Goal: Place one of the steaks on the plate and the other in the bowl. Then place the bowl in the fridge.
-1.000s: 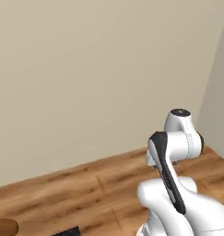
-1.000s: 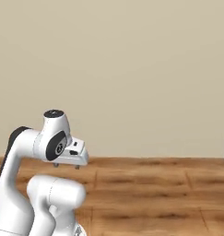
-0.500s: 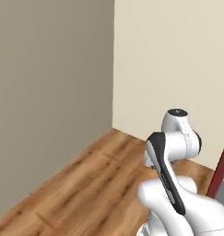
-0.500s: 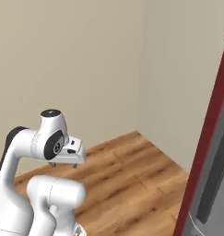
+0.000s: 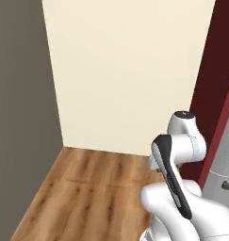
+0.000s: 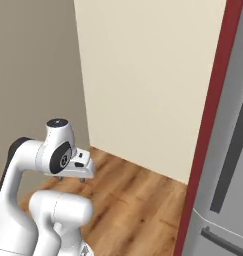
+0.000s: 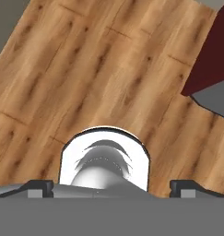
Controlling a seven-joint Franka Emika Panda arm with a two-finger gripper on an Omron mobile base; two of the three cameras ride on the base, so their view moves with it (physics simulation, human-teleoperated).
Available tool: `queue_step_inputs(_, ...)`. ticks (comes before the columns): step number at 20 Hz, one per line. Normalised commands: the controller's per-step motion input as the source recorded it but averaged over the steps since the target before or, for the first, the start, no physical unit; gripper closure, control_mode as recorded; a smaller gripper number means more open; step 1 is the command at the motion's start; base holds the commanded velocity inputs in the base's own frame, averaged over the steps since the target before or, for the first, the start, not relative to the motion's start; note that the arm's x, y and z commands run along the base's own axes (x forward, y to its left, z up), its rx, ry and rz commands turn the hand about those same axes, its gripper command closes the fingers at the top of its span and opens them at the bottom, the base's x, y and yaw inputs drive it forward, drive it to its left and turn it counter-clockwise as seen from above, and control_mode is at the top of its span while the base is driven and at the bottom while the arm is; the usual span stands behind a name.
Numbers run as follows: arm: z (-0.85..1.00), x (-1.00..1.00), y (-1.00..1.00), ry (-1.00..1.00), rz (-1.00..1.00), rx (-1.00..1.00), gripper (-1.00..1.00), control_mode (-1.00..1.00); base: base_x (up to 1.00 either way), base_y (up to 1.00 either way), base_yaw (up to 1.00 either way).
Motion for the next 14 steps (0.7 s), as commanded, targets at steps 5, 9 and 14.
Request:
queue_step_inputs(5,0.00,0.00,0.00,0.00,0.00,0.00,-1.00,1.00,0.52,0.29,-0.75)
queue_step_inputs(9,0.00,0.00,0.00,0.00,0.00,0.00,-1.00,1.00,0.12,0.06,-0.54)
queue_step_inputs(14,0.00,0.00,0.00,0.00,0.00,0.00,-1.00,1.00,-0.11,0.09,-0.26)
